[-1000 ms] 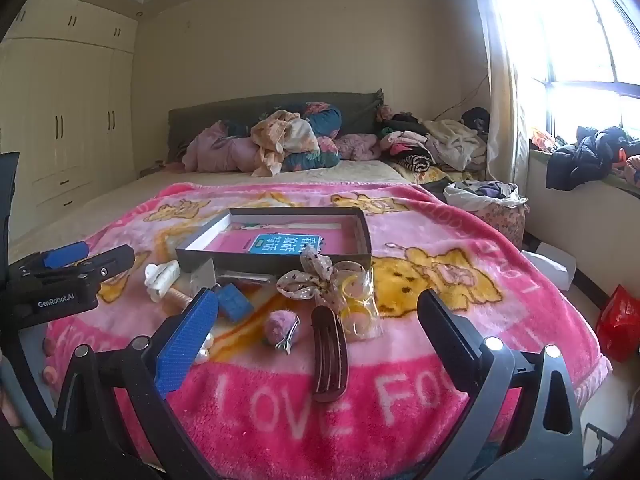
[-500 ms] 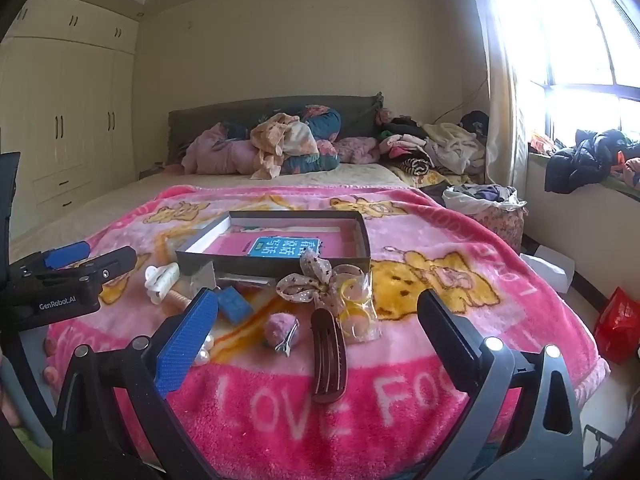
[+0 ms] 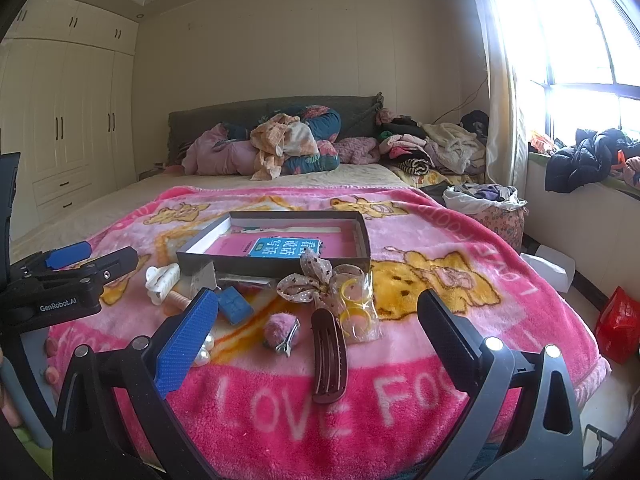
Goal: Organize jewelry
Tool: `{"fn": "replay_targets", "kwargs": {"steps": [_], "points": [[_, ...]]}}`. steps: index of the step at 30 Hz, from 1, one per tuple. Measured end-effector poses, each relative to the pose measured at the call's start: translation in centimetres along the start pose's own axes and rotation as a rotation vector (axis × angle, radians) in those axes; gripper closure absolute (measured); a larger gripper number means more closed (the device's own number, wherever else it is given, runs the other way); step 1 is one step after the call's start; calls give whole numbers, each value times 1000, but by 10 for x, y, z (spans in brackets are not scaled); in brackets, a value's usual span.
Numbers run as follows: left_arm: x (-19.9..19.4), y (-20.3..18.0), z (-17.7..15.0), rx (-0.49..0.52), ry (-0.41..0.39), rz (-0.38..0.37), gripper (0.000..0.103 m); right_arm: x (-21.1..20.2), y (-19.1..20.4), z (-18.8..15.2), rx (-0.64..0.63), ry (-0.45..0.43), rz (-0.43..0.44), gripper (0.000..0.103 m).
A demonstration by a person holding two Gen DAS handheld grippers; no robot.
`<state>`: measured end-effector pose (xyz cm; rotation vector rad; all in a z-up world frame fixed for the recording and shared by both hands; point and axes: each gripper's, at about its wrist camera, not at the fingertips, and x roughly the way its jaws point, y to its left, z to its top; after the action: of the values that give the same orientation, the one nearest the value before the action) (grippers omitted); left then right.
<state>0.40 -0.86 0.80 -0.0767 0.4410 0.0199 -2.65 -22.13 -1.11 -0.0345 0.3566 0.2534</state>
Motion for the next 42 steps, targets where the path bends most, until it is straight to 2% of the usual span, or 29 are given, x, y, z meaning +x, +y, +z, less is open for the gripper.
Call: {"fn": "replay_targets", "kwargs": {"steps": [42], "points": [[1, -5, 5, -2, -1, -1, 10, -2, 1, 4, 1, 7, 7, 6]]}}
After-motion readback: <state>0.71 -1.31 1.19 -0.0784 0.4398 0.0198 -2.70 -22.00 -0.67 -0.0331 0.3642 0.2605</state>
